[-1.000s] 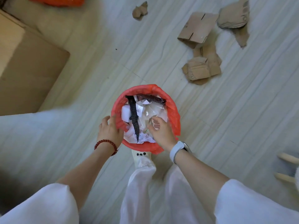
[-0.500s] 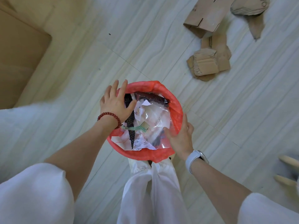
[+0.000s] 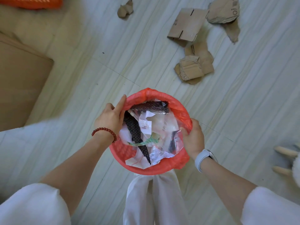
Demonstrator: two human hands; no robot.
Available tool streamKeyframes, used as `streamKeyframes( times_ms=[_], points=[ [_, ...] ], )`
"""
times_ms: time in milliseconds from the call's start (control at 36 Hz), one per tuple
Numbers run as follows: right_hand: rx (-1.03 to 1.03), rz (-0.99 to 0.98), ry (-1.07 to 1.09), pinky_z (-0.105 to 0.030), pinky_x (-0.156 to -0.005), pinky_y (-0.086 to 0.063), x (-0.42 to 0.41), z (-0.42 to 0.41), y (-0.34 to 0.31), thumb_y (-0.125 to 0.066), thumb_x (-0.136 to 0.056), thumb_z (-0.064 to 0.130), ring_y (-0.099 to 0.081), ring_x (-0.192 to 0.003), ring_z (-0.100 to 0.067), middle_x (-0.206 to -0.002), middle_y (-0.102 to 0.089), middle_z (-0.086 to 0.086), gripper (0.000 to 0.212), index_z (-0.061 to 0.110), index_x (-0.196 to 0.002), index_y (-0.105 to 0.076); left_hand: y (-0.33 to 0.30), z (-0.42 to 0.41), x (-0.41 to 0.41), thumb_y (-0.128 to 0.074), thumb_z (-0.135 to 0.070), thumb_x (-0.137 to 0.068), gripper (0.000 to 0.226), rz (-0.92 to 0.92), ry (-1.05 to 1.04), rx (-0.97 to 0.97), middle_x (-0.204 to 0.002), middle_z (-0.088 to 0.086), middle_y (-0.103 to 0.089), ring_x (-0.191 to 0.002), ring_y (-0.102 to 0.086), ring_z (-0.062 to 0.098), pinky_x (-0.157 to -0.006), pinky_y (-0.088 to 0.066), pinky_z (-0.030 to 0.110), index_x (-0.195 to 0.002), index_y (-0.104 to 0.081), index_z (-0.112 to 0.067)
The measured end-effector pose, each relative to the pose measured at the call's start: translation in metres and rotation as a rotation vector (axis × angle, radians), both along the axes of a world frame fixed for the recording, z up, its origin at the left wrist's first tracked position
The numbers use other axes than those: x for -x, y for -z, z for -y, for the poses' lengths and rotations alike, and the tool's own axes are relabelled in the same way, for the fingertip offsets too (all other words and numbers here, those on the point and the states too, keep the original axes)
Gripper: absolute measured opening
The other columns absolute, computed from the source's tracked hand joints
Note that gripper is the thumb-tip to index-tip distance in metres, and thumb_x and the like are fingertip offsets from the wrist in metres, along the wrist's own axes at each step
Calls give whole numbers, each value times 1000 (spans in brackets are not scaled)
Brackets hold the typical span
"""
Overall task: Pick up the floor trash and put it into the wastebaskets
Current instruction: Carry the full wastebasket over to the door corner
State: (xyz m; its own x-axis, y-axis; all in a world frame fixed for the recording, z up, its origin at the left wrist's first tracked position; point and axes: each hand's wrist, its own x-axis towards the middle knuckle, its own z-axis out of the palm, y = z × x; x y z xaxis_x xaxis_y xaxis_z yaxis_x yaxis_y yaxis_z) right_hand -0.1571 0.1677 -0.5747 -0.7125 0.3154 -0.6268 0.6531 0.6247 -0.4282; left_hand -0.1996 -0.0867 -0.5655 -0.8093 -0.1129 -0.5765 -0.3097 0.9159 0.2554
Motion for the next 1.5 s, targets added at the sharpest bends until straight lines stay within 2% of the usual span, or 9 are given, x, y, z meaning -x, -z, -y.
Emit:
streamKeyframes(
  times_ms=[194,361,583,694,861,1028,1194,1389,1500],
  points=[
    [-24,-136,-27,-33,-88,-39,30,-30,-108,-49,-94,20,-51,-109,-30,-129,-41,-12,52,21,-142,-29,-103,-26,18,-37,-33,-97,45,-109,20,-35,-86,12,-48,-70,-56,37,-60,-47,41,-141,-31,-35],
    [-107,-251,-164,-41,-72,-50,44,-65,-209,-42,-96,19,-55,-83,-29,-112,-42,-7,54,32,-145,-24,-208,-55,37,-36,-33,-97,45,-198,56,-45,-85,7,-43,-69,-56,37,-57,-39,36,-142,-30,-34],
    [-188,-351,-125,-39,-68,-49,55,-135,-311,-41,-97,18,-51,-71,-25,-98,-39,-1,50,30,-144,-28,-312,-127,84,-29,-34,-98,43,-251,184,-48,-91,7,-49,-70,-55,33,-55,-37,34,-141,-27,-39],
    [-180,-376,-56,-39,-72,-50,67,-190,-347,-42,-96,17,-56,-79,-29,-101,-46,-8,46,27,-141,-35,-350,-183,113,-29,-32,-99,39,-277,257,-62,-88,6,-46,-73,-56,33,-57,-36,33,-137,-34,-39],
    [-168,-408,41,-42,-81,-48,103,-297,-387,-43,-96,16,-58,-91,-31,-108,-51,-12,42,23,-137,-42,-389,-293,162,-32,-31,-99,38,-326,334,-125,-89,7,-49,-78,-57,32,-61,-41,33,-136,-39,-35],
    [-162,-416,65,-39,-85,-47,152,-408,-429,-38,-98,22,-58,-93,-32,-118,-46,-15,43,20,-141,-35,-420,-411,225,-31,-29,-98,40,-351,380,-156,-100,15,-55,-85,-59,36,-74,-50,43,-138,-36,-34],
    [-168,-431,78,-39,-92,-43,212,-506,-464,-35,-99,18,-56,-96,-33,-118,-43,-16,47,20,-145,-26,-453,-514,300,-28,-30,-100,41,-423,461,-128,-103,12,-55,-84,-58,33,-61,-40,34,-140,-31,-36],
    [-267,-529,95,-35,-91,-40,307,-614,-481,-40,-95,8,-54,-96,-35,-107,-49,-19,46,16,-140,-38,-472,-619,413,-28,-29,-100,37,-496,533,-166,-88,9,-50,-71,-49,25,-62,-42,34,-135,-40,-31],
    [-297,-544,122,-35,-89,-40,373,-669,-491,-38,-96,10,-54,-98,-34,-109,-50,-20,43,16,-139,-41,-470,-679,488,-29,-29,-99,36,-499,567,-180,-96,14,-57,-81,-59,32,-72,-52,40,-132,-43,-31]
  ],
)
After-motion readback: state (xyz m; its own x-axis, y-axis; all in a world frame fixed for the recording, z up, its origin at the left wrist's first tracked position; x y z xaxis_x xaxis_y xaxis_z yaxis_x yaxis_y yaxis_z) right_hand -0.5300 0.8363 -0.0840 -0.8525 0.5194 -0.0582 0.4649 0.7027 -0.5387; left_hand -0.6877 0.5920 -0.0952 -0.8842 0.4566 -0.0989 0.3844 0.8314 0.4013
